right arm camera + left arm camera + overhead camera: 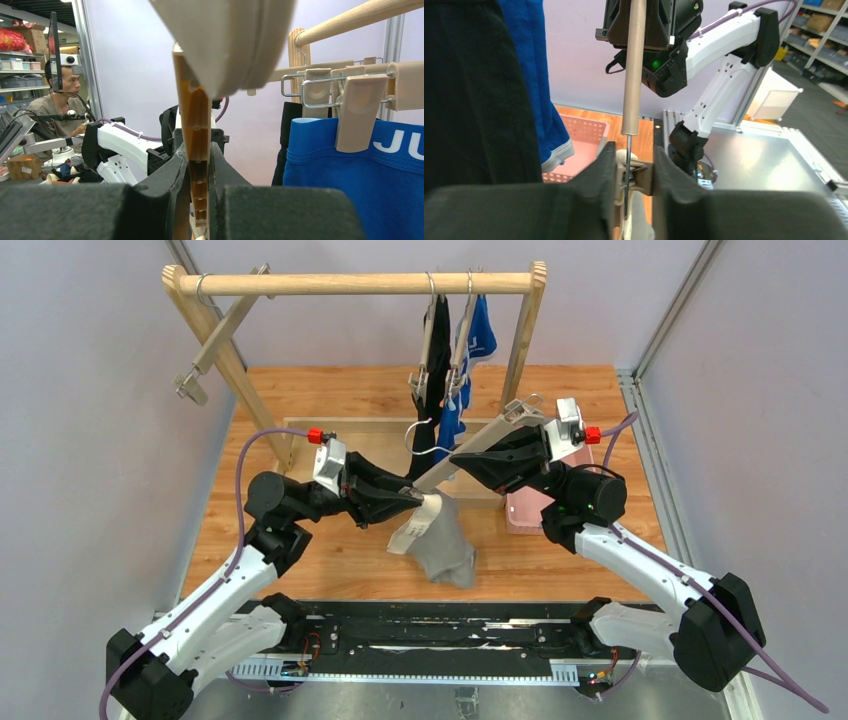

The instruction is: Remove the underwear clipped to the hanger

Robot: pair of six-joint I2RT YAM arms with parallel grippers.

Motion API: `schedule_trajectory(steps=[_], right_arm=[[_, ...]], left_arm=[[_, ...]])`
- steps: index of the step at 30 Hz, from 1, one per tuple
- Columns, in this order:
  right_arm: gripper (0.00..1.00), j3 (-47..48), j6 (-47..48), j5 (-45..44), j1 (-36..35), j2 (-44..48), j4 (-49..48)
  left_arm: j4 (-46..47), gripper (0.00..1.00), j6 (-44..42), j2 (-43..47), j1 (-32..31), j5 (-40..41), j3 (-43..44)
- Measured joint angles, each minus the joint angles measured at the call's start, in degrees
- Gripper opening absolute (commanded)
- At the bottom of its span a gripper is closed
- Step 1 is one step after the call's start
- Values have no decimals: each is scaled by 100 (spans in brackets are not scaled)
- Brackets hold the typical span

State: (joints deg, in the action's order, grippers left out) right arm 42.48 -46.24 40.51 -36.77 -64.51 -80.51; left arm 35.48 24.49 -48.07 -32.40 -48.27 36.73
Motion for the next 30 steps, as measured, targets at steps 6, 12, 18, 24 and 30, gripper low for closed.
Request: schedule_trajectory(steps=[6,12,18,24,30], right_arm=[[1,0,-20,7,2,22,26],[1,0,-26,11,2,24,35],[1,15,-48,22,2,13,17],[0,59,-68,17,0,-20,-83],[1,105,-122,37,-9,-72,-116]], left_arm=[[50,0,-11,2,7,-52,-2],[68,19,-15,0,7,-92,2],[33,31,-22,-61,7,-153,81],[-9,32,-22,-160,7,-203,256],[-79,42,-15,-212,7,-227,426]])
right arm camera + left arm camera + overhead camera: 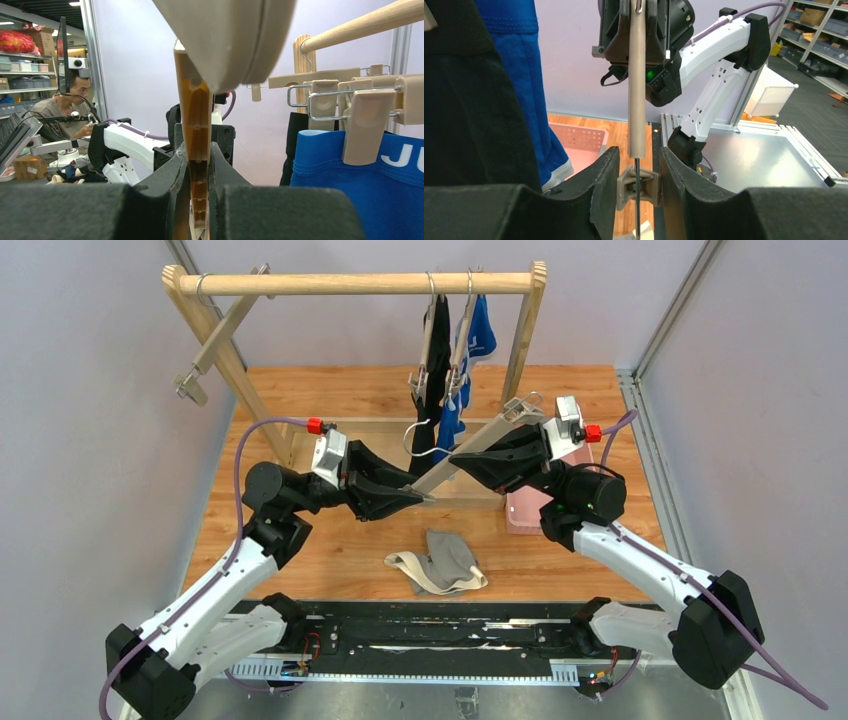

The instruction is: Remove the underwear clipped to the hanger

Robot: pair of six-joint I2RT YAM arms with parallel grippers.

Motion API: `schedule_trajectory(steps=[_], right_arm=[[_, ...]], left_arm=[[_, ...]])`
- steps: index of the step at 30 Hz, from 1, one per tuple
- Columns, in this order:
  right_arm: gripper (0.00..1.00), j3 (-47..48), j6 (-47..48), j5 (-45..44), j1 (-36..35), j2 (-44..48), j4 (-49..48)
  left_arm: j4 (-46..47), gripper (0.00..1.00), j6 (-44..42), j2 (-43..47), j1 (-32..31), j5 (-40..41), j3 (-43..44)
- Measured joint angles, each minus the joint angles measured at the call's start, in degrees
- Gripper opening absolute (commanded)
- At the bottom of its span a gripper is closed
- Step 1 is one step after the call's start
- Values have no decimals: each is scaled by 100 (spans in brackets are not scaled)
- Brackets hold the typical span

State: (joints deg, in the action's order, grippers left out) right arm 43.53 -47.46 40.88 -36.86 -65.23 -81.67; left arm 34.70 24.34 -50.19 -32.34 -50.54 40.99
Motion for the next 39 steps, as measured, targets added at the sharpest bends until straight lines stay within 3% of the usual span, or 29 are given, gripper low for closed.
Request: schedule_trajectory(steps=[6,22,25,33,36,39], right_arm=[[1,0,-33,52,-55,-28,7],[1,0,-26,195,-118,-35,59],[1,2,11,205,-140,-42,74],[1,120,79,221,-254,-208,74],[1,175,79,256,-278,-295,79],[1,201,109,256,-291,-358,81]], left_arm=[[-11,50,22,31,0,-22,85],[-11,41,-31,-22,-4,136,28],[-11,35,-22,-96,-4,39,83],[-11,36,-2,-109,-4,-52,142],[-9,28,-2,-136,-4,-55,144],[-11,6,22,-162,-4,-111,146]])
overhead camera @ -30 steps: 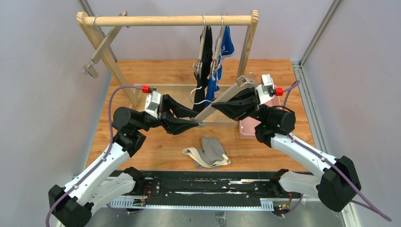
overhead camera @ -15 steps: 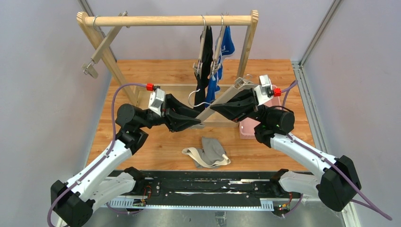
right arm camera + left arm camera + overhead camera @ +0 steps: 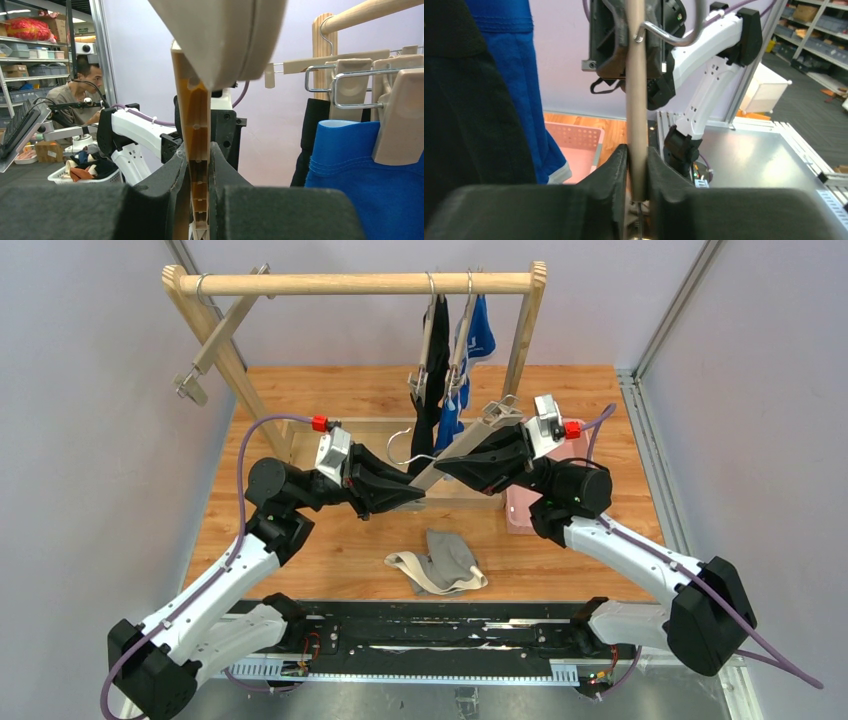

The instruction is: Remove the underwear clipped to the hanger

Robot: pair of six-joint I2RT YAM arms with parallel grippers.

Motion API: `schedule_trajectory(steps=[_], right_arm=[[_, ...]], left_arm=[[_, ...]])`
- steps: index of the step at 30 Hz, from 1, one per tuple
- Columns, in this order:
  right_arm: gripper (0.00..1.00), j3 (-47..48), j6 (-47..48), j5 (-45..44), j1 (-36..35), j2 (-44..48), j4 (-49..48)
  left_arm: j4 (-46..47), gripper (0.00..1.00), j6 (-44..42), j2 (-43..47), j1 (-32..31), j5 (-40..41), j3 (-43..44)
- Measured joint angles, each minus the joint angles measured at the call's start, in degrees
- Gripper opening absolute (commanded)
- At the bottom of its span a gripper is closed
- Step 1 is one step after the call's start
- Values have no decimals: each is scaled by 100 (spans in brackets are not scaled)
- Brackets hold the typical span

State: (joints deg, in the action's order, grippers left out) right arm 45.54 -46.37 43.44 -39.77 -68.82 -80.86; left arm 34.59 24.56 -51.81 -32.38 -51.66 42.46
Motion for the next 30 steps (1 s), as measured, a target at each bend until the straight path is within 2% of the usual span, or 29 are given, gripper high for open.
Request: schedule_trajectory(steps=[2,26,30], right_arm=[[1,7,15,-4,0,-20,0],[1,160,120,7,-114,-87,90],[43,186,120,11,-114,-87,157]], left_arm=[[-11,0,-4,-2,0,-57,2],[-393,0,79,297,0,44,66],[-415,0,98,317,0,83,66]])
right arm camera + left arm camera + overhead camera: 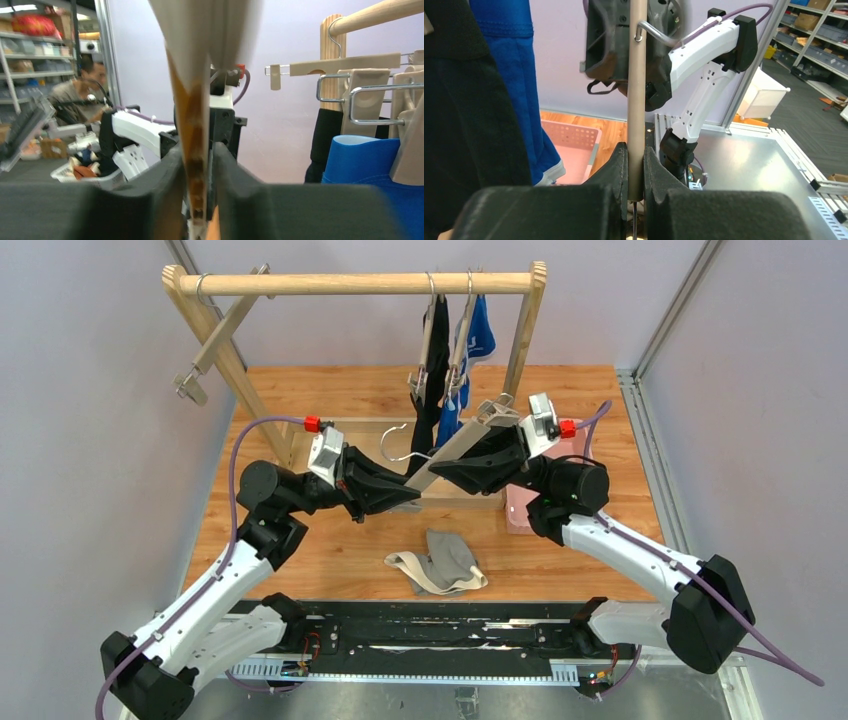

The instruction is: Remove the underwear clipped to the hanger

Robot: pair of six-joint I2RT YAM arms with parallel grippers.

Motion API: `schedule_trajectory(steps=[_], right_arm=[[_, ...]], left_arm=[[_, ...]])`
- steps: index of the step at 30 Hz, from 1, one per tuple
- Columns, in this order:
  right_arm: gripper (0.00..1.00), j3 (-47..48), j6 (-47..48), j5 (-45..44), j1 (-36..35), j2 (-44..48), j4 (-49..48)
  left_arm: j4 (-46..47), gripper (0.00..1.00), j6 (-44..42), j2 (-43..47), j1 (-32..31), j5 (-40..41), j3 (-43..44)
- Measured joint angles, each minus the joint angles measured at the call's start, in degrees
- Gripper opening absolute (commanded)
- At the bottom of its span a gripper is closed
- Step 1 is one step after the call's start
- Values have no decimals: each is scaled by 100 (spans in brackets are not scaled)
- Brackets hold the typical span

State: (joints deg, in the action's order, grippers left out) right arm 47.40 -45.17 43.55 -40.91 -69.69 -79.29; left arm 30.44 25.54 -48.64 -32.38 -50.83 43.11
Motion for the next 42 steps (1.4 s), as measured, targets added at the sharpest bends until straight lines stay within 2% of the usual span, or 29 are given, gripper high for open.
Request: schedule_trajectory(steps=[1,3,13,15,17,24,30,34,37,42], right_arm=[[52,0,9,26,0,2,17],[64,-4,26,92,0,-4,107],[67,-107,120,164,0,15,295],[67,-111,269,212,0,83,579],[67,-111,546,238,0,251,1123],[68,-105,2656,-455,-234,1513,4426],[67,-70,3873,-1191,-308,1860,6533],[67,-66,4253,-1635,-442,1725,7530],[67,-70,4457,-2052,-675,1620,8234],[67,-313,4627,-2889,-1327,1565,8782]], left_arm=[[-17,0,11,17,0,20,0],[2,0,28,72,0,31,2],[-160,0,37,518,0,57,136],[-509,0,-101,651,0,136,179],[-1261,0,-431,872,-2,396,330],[-4415,0,-1674,1843,-2,2275,1491],[-5901,0,-2002,2293,-7,4164,2420],[-6708,0,-1969,2017,-7,5141,2647],[-7372,0,-1882,1416,-7,5779,2835],[-8100,0,-1821,542,-7,6441,2887]])
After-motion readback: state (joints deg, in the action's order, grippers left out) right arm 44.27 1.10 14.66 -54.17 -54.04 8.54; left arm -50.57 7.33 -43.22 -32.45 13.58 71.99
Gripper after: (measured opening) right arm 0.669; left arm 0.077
